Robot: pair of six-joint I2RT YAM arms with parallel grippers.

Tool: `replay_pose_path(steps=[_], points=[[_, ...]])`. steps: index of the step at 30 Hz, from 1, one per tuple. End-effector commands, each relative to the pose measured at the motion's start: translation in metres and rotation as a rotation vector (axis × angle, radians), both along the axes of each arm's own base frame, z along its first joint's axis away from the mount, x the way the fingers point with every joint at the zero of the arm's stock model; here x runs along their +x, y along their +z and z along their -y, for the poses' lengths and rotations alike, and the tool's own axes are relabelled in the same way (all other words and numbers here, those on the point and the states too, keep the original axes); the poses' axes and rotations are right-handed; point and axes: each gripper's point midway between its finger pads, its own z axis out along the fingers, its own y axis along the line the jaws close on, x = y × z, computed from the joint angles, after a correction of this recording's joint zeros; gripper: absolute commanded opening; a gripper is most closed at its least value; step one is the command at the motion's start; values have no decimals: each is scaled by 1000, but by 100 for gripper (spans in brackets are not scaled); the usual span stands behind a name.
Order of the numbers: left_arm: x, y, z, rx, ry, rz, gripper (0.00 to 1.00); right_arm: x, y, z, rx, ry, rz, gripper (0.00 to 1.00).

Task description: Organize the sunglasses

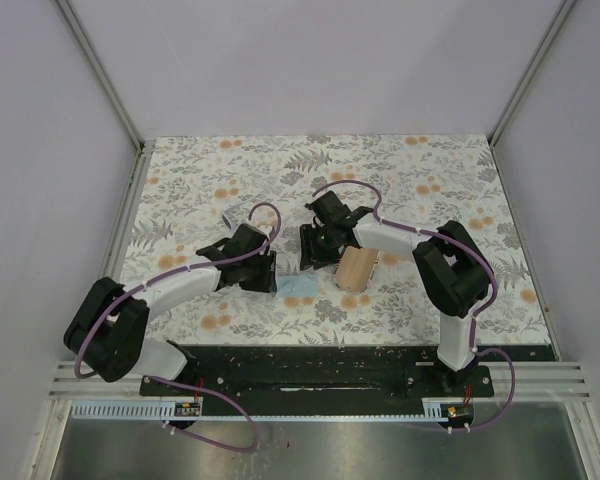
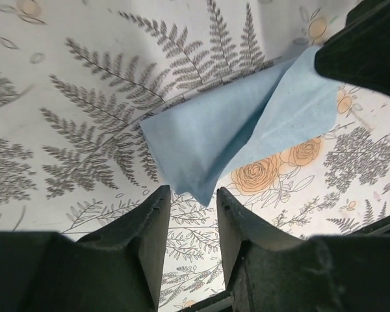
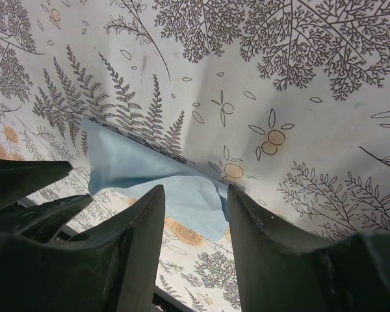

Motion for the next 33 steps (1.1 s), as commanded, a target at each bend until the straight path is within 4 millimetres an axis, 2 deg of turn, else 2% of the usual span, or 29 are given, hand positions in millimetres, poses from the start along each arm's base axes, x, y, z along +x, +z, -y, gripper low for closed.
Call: replay_pose_path(steps=[1,6,15,22,27,33], points=[[37,44,-3,-48,104,178,39,2,8,-2,25,-5,-3,51],[59,46,-13,5,124,235,32,1,10,-1,28,-4,0,51],[73,16,1,65,26,167,33,0,12,1,24,-5,7,51],[68,-7,6,96,-17,81,30,-1,13,3,23,-9,12,52],[56,-9,9,89,-43,53,29,-1,13,3,21,-10,12,52],[47,-8,5,81,-27,49,29,-2,12,3,21,-8,8,52]])
